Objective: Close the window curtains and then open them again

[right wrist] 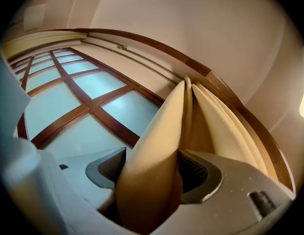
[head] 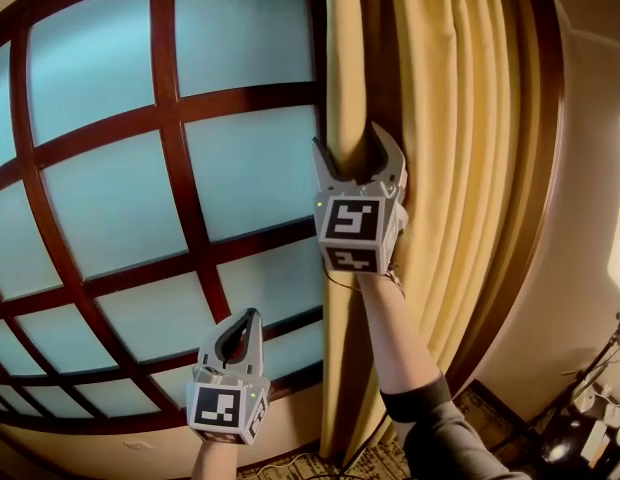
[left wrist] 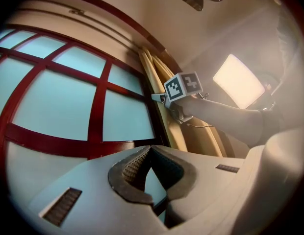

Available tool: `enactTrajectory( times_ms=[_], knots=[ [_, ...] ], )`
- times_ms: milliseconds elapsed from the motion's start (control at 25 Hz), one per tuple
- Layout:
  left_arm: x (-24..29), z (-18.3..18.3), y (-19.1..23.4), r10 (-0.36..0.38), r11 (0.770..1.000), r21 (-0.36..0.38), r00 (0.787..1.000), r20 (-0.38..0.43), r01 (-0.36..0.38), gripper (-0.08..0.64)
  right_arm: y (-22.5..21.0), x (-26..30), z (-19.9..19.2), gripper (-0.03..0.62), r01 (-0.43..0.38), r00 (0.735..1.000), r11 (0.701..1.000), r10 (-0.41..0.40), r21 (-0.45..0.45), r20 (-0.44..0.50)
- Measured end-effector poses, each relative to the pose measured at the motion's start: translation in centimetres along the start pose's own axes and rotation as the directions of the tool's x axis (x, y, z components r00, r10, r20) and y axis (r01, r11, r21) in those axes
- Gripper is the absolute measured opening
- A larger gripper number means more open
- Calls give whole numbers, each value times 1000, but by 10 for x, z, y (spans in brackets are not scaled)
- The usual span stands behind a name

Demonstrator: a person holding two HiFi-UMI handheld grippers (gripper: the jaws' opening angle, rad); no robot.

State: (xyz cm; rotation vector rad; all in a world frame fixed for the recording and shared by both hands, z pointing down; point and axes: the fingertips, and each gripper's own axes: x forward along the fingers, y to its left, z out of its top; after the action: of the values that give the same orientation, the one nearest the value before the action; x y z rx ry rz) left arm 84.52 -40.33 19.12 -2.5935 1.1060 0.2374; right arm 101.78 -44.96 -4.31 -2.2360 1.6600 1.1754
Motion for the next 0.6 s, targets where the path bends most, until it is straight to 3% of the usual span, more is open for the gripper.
enactTrajectory(
  times_ms=[80, 160, 320, 440, 600],
  knots=[
    [2, 3, 1, 20, 1000, 1, 1000, 7, -20, 0, -3, 2, -4, 335, -6, 1000, 1000, 6, -1, -6],
    [5, 1, 0, 29, 1000, 1, 1000, 7, -29, 0, -9, 1, -8, 271, 0, 1000, 1000, 0, 10, -2],
    [10, -14, -11, 11, 1000, 21, 1000, -28, -11, 0, -26, -7, -17, 23, 40, 998, 998, -42, 49, 35],
    [6, -22, -12, 8, 999, 40, 998, -57, -6, 0, -20, -9, -11, 11, -8, 997, 998, 3, 57, 79],
    [-1, -30, 3, 37, 997, 72, 997, -74, -31, 0, 12, -6, 6, 12, -108, 986, 994, 109, -17, 129]
  ],
)
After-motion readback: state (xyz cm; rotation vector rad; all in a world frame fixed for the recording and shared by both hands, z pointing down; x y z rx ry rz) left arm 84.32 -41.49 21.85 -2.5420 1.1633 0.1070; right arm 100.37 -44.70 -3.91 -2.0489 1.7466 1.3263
